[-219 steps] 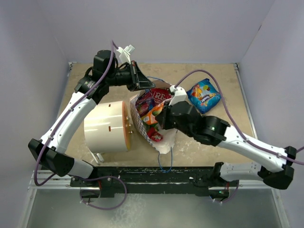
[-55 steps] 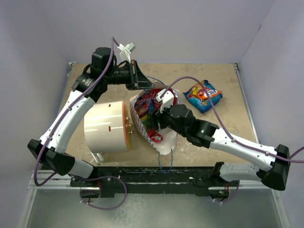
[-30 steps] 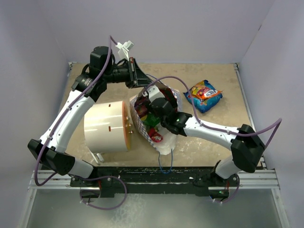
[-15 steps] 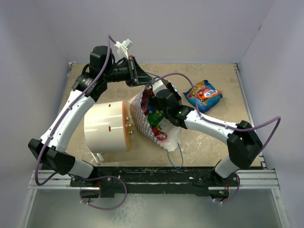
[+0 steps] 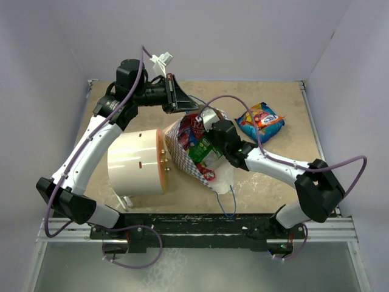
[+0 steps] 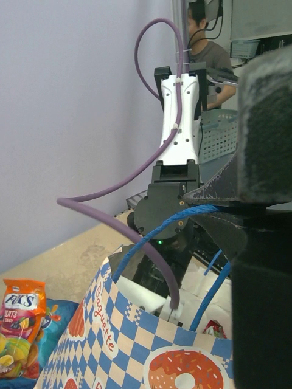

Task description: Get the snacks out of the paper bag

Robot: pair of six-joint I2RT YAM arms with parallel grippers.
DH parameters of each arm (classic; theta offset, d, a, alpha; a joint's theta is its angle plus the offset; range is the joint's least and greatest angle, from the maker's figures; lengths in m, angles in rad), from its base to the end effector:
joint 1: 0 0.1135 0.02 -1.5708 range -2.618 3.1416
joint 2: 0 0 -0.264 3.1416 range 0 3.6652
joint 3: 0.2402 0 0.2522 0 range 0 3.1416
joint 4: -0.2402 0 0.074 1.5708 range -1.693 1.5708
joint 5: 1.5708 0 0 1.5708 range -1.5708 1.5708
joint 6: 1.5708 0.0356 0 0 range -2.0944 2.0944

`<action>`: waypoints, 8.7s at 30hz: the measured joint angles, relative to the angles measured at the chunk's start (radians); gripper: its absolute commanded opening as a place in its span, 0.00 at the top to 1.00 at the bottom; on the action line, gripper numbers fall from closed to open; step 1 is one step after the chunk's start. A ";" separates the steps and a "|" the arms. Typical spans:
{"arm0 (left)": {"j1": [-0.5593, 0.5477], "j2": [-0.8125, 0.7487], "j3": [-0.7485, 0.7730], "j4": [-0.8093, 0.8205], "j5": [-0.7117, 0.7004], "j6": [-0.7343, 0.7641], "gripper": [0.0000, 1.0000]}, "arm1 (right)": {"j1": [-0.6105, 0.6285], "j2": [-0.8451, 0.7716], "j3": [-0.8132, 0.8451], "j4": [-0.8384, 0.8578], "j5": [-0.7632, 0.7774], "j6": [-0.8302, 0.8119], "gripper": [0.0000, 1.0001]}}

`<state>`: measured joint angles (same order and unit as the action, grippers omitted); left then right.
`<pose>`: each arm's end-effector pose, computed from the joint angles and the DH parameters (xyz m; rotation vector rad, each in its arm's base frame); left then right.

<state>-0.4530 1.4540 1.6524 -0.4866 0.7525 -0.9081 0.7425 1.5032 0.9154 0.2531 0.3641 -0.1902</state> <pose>0.2712 -0.1591 0.4544 0.1255 2.1149 -1.5786 0.2595 0.2209 0.2558 -0.6212 1.7775 0.0312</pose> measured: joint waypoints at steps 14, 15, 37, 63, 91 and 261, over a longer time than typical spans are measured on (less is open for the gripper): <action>-0.001 0.000 0.013 -0.038 -0.010 -0.001 1.00 | -0.003 -0.150 -0.039 -0.011 -0.400 -0.144 1.00; -0.001 0.000 0.014 -0.040 -0.015 -0.002 1.00 | -0.003 -0.171 -0.039 -0.031 -0.443 -0.144 1.00; 0.003 0.000 0.014 -0.085 -0.084 -0.019 1.00 | 0.016 -0.478 -0.343 -0.074 -0.504 -0.089 0.68; 0.008 0.000 -0.016 -0.022 -0.051 -0.053 1.00 | 0.121 -0.127 -0.067 0.010 0.014 -0.211 0.34; 0.008 0.016 0.028 -0.014 -0.119 -0.077 1.00 | 0.088 -0.279 -0.050 -0.128 -0.181 -0.211 1.00; 0.059 -0.113 -0.073 -0.048 -0.030 0.021 1.00 | 0.228 -0.343 0.201 -0.592 -0.322 -0.053 0.29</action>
<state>-0.3939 1.3407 1.5795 -0.5343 0.7223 -0.8875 0.9703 1.1603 1.1164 -0.3393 0.0425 -0.2428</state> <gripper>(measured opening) 0.011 0.684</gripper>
